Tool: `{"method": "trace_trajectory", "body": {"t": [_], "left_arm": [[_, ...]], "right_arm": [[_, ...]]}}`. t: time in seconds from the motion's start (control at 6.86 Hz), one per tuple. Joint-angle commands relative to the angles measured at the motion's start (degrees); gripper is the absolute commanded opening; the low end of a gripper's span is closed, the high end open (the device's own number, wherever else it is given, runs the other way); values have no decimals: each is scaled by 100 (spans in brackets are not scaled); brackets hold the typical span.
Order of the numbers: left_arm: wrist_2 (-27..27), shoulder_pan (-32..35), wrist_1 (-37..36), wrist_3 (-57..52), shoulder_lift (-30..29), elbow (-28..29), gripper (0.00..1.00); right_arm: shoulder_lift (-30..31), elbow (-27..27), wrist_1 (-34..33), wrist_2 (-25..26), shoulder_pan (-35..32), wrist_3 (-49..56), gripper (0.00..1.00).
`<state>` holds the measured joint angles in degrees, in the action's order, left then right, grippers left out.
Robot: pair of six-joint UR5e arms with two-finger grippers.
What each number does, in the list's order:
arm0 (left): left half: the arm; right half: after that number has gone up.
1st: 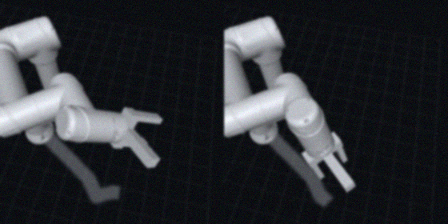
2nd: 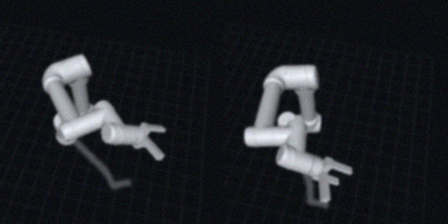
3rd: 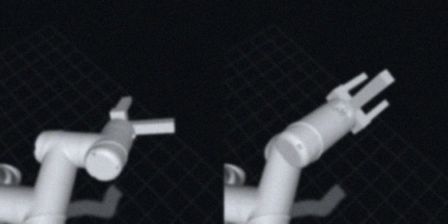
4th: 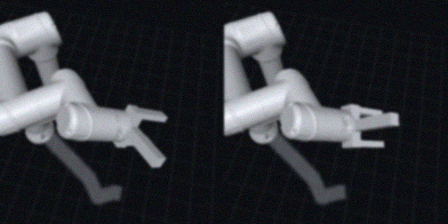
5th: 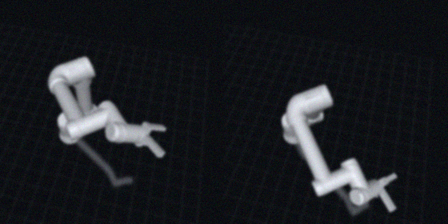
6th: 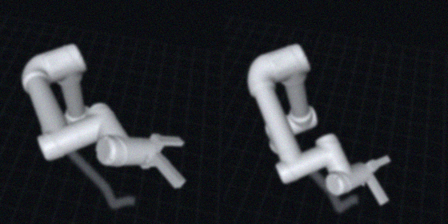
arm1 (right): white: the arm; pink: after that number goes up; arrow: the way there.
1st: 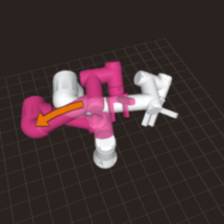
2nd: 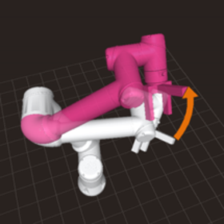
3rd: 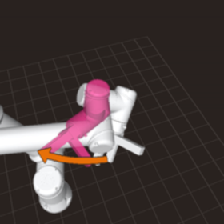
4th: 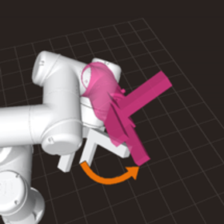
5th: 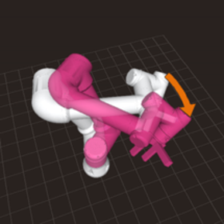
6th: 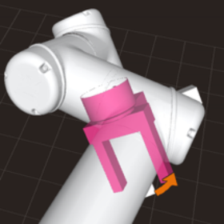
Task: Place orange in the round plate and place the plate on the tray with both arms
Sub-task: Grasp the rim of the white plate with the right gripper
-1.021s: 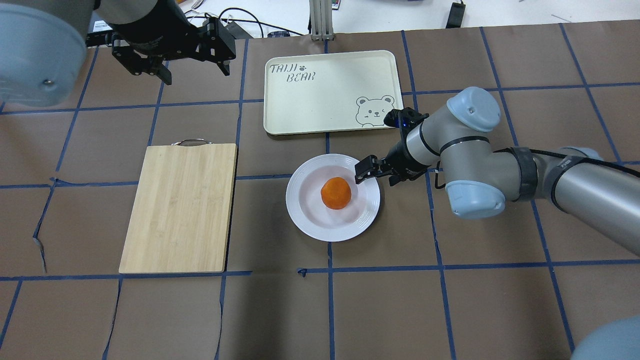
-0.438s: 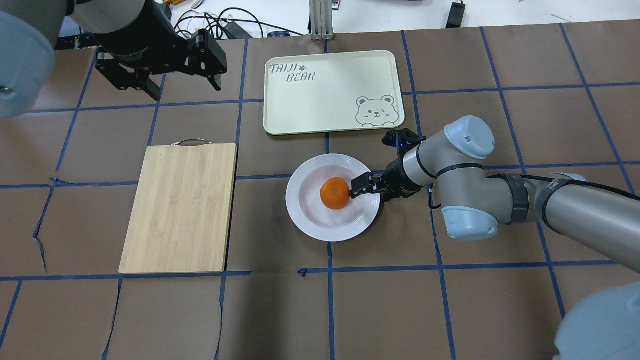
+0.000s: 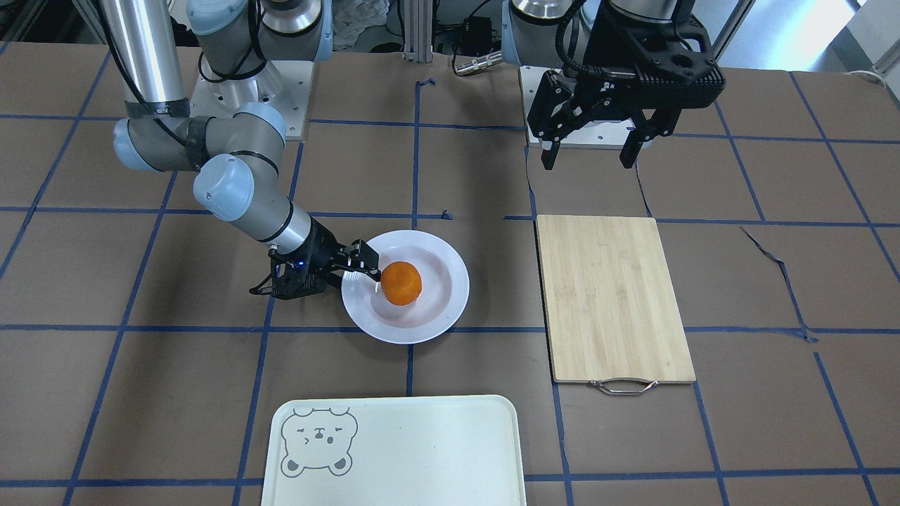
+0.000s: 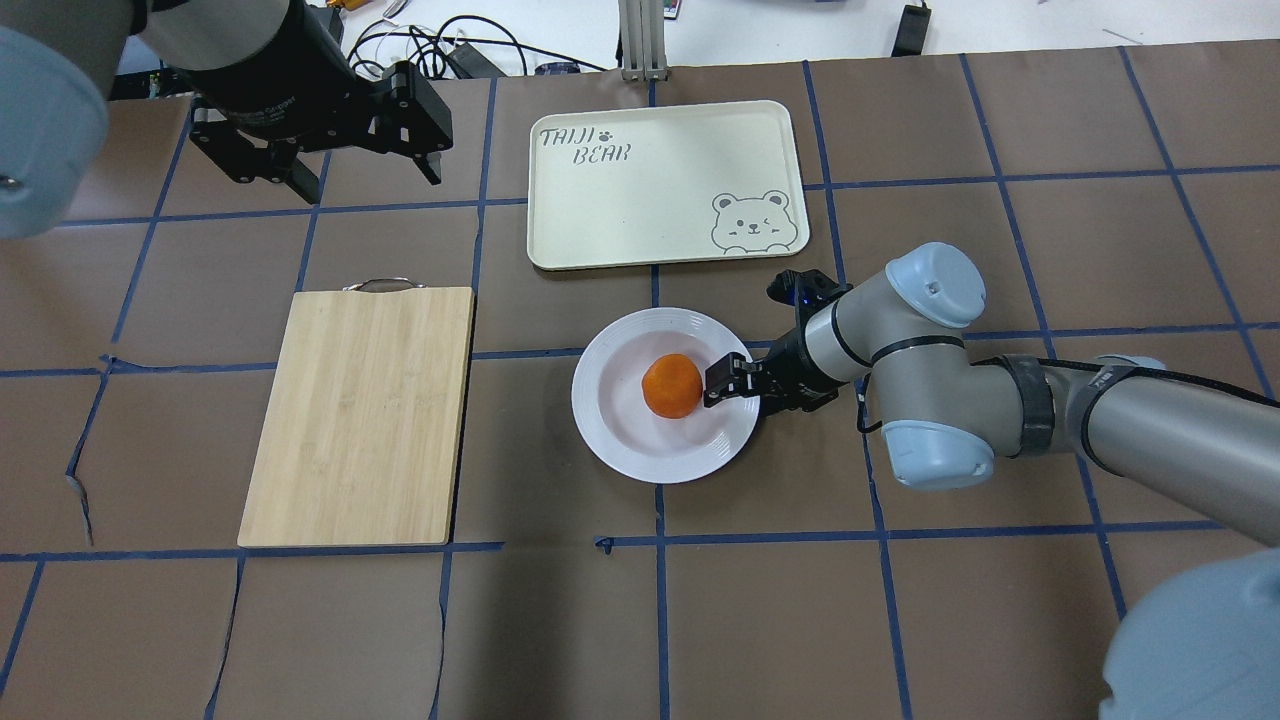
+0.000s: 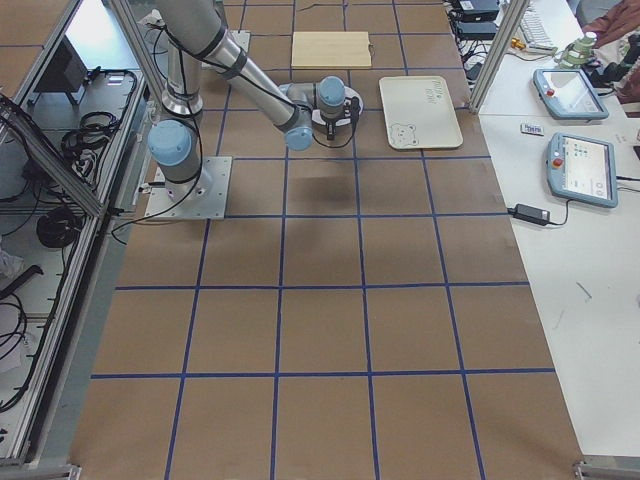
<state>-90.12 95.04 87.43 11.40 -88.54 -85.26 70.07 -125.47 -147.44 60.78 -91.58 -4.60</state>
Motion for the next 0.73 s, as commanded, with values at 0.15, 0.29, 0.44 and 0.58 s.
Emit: {"method": "trace_trajectory", "body": {"t": [0.15,0.29,0.44,0.58], "left_arm": [[3,-3,46,12,3,45,100],[3,-3,37,12,3,44,100],[3,-3,37,20,12,53,100],[3,-3,37,20,12,45,100]], "right_arm": [[-29,-4,-12,-512,0,-513,23],[-3,5,-30,-497,0,-681,13],[-11,-3,-13,-471,0,-718,0],[24,5,-12,-462,0,-796,0]]}}
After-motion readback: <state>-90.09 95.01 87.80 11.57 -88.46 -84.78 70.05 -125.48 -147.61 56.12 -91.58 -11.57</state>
